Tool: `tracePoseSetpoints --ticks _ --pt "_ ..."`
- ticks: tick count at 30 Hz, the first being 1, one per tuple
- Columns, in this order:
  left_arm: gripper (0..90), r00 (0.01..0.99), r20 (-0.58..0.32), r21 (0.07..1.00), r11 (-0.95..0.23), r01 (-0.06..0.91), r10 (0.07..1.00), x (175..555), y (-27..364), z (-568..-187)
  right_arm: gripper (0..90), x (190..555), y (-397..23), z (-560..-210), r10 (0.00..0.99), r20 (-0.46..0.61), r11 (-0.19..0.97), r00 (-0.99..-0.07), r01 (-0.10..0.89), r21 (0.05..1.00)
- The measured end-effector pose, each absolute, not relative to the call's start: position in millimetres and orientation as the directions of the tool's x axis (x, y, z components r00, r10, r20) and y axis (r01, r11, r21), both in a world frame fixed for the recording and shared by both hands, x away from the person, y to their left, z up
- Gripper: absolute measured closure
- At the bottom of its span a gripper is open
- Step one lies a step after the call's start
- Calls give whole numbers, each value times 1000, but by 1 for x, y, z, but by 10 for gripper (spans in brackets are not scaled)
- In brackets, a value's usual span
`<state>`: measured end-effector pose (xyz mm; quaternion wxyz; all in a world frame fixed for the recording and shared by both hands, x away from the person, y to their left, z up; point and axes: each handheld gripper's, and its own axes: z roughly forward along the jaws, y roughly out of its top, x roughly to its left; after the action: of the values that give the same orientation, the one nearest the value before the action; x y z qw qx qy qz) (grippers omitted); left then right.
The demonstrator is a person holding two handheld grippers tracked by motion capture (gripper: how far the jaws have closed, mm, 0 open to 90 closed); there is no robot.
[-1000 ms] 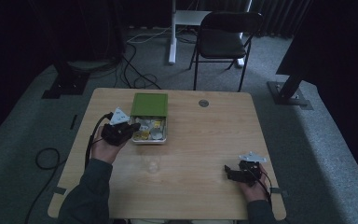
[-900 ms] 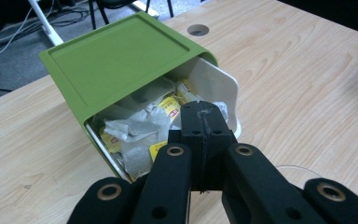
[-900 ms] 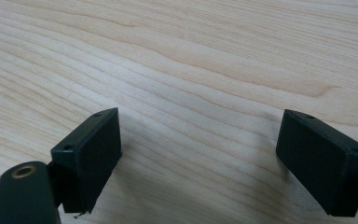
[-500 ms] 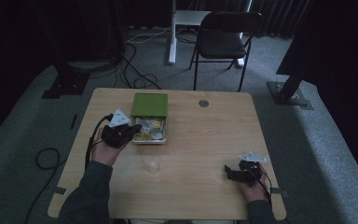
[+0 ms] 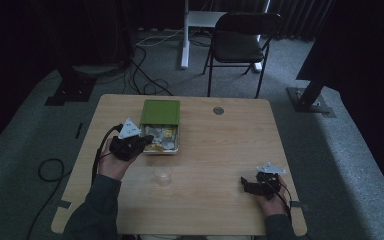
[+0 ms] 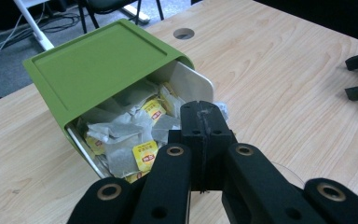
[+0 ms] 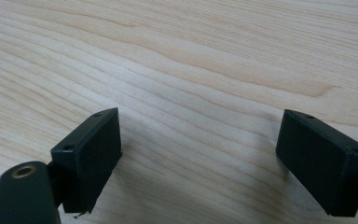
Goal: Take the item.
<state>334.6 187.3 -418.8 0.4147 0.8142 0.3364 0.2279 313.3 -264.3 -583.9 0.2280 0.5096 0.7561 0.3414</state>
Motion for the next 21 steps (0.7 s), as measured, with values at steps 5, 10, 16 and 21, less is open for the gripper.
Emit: tracePoseSetpoints --ticks 5,10,16,21 --pt "900 674 89 831 -428 355 733 332 187 -418 135 313 -264 -584 927 4 247 -376 616 748" --pt "900 676 89 832 -428 353 731 331 186 -417 135 313 -264 -584 926 3 248 -376 615 749" --pt "900 680 82 835 -422 352 729 330 187 -416 135 313 -264 -584 927 4 247 -376 616 748" --pt "900 686 84 834 -427 348 722 328 186 -415 135 313 -264 -584 927 4 245 -375 616 749"
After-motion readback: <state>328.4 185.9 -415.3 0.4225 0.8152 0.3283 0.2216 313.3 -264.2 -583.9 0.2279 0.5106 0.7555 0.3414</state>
